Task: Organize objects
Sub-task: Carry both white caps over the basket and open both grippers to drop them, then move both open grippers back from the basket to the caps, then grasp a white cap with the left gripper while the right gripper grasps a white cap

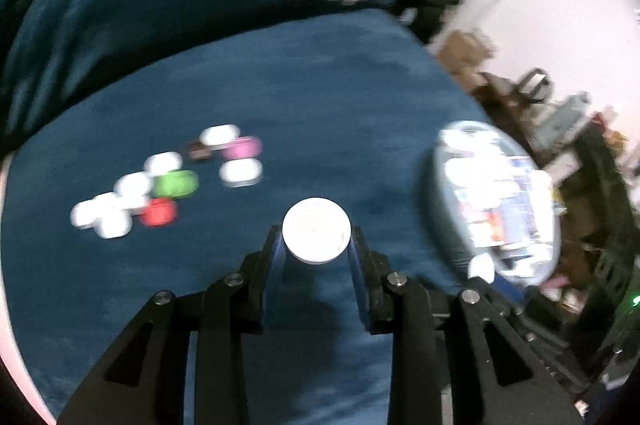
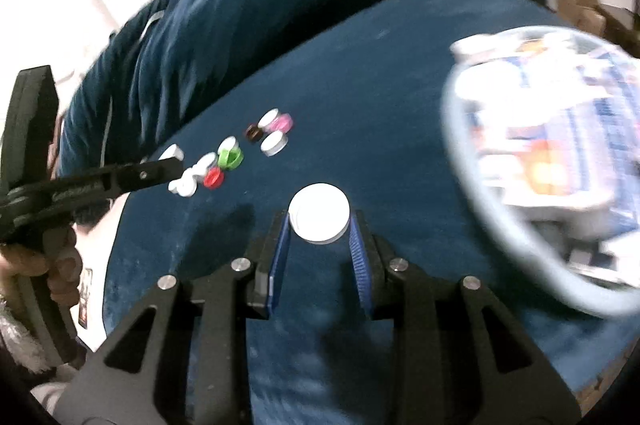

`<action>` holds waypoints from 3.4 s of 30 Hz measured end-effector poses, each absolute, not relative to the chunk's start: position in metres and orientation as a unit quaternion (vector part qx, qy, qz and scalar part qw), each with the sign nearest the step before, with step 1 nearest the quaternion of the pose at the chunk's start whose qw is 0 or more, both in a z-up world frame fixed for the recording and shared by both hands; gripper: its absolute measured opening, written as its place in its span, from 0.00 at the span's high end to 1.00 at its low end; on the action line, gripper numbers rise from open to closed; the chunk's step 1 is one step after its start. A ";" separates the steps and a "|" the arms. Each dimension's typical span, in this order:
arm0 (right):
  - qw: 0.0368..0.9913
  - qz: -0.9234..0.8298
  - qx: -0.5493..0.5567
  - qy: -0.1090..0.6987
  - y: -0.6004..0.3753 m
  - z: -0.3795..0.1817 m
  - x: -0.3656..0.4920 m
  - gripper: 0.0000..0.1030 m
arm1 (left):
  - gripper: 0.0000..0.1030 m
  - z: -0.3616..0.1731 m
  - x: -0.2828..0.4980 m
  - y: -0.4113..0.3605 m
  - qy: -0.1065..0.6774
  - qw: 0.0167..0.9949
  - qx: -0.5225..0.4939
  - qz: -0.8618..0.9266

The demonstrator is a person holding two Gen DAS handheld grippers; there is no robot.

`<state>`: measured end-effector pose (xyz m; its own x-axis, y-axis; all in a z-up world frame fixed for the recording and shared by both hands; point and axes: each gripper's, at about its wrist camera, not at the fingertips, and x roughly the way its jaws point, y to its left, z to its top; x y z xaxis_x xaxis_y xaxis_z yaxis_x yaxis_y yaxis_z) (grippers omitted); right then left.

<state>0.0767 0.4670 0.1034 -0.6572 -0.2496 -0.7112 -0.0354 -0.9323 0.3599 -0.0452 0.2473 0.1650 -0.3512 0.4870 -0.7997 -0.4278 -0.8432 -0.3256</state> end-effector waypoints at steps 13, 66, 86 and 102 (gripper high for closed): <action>-0.081 -0.881 0.400 -0.240 0.570 0.126 0.151 0.70 | 0.69 0.160 0.023 0.405 0.096 0.428 -0.536 0.721; 0.020 -0.910 0.400 -0.109 0.436 0.136 0.087 0.07 | 0.01 0.129 -0.076 0.145 -0.054 0.138 -0.530 0.835; 0.075 -0.877 0.473 -0.048 0.340 0.057 -0.062 0.08 | 0.03 0.048 -0.117 0.063 -0.092 0.030 -0.563 0.821; 0.105 -0.862 0.495 -0.030 0.330 0.035 -0.087 0.69 | 0.16 0.028 -0.143 0.072 -0.086 0.049 -0.557 0.825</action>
<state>-0.0870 0.3299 0.0347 -0.4884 -0.2111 -0.8467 0.1524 -0.9760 0.1554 -0.1432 0.0719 0.0275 -0.3750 0.1766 -0.9100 0.0148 -0.9804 -0.1964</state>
